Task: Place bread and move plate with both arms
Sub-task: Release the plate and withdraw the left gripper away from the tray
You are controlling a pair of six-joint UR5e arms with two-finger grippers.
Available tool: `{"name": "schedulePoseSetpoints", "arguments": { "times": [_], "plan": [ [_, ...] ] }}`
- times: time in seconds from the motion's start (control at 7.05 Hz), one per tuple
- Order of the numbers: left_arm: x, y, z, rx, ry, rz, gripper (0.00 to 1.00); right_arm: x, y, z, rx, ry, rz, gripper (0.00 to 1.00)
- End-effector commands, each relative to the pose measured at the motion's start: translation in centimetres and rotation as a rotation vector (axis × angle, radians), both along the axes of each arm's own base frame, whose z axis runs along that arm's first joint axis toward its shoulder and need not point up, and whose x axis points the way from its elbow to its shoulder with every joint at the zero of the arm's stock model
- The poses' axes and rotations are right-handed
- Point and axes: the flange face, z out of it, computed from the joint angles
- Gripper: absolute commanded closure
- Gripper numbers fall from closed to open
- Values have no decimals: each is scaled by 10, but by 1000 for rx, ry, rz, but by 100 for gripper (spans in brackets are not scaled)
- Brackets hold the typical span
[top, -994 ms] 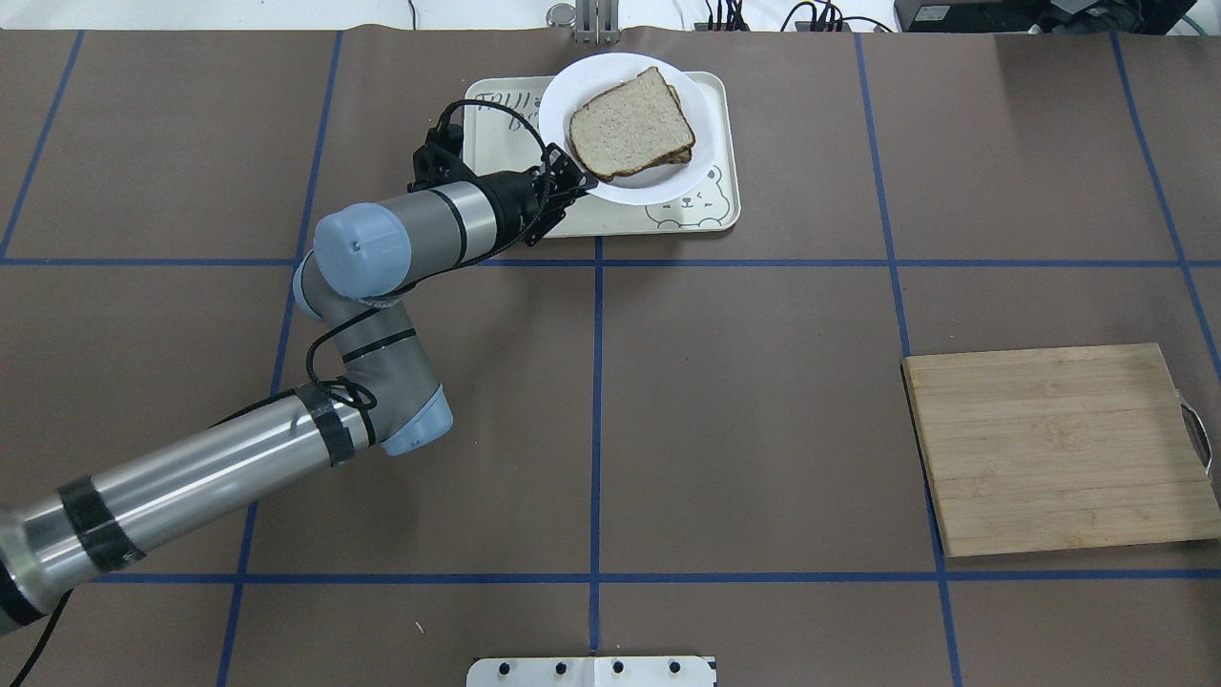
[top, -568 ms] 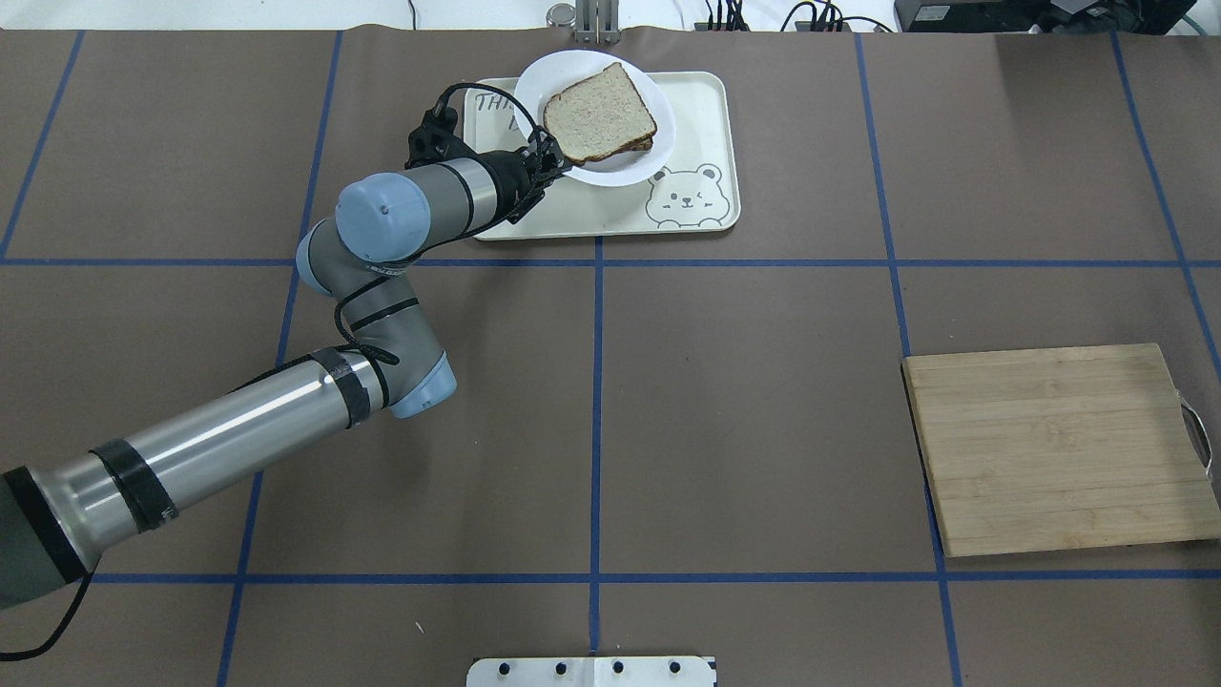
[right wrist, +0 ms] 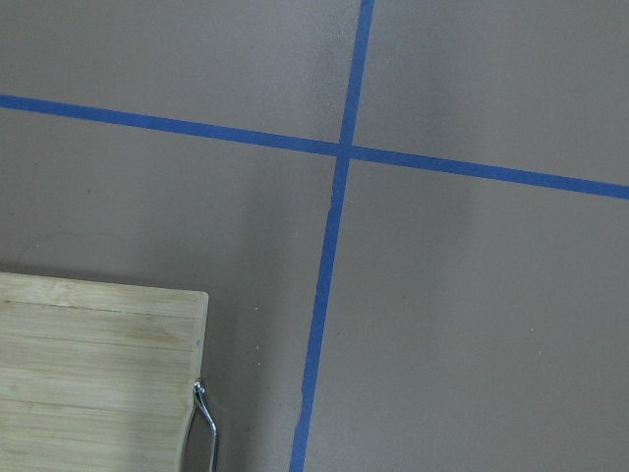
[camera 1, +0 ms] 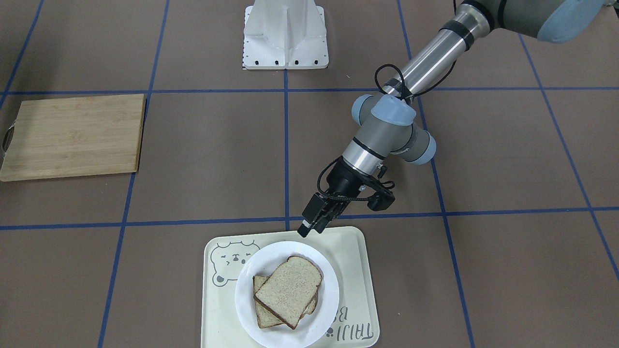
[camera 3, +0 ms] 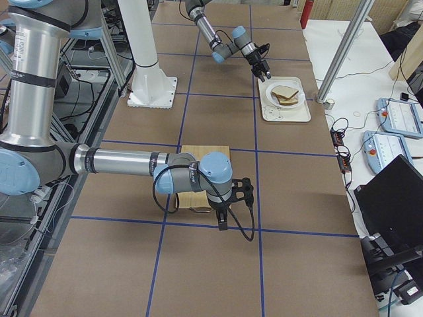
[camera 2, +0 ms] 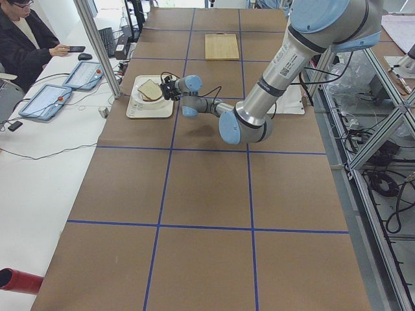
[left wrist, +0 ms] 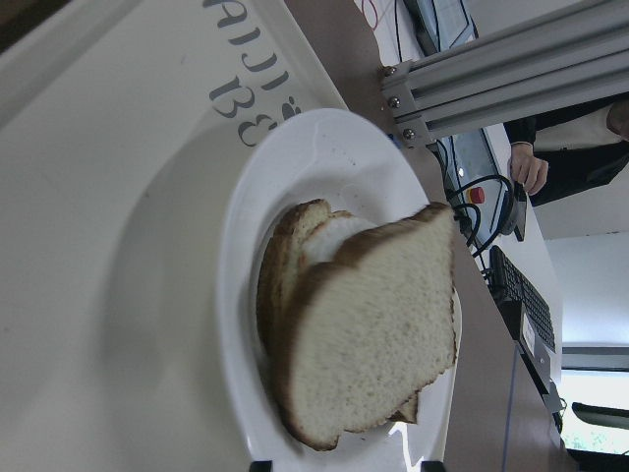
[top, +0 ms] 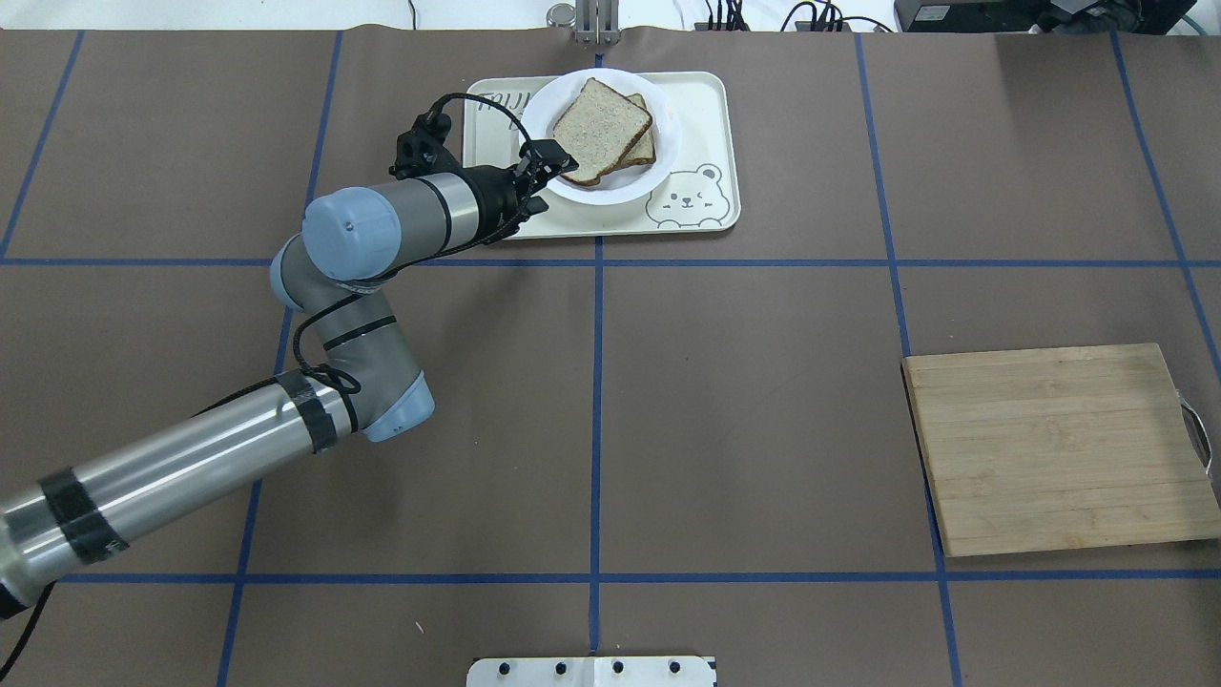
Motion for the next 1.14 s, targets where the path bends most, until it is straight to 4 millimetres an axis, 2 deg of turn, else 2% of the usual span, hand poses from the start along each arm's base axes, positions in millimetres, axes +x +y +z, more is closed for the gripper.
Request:
{"name": "schedulePoseSetpoints", "arguments": {
  "times": [0.0, 0.14, 0.43, 0.57, 0.85, 0.99],
  "plan": [
    [-90, 18, -11, 62, -123, 146, 1, 0, 3, 2, -1, -6, -6, 0],
    [-162, 9, 6, 144, -212, 206, 1, 0, 5, 5, -3, -4, -8, 0],
    [-302, -8, 56, 306, -506, 299, 1, 6, 22, 19, -34, 7, 3, 0],
    [-344, -1, 96, 386, -689, 354, 1, 10, 25, 19, -27, 14, 12, 0],
    [-445, 2, 193, 524, -987, 485, 1, 10, 25, 21, -32, 14, 14, 0],
    [-486, -1, 219, 525, -1078, 633, 1, 10, 21, 18, -34, 14, 14, 0]
  ]
}}
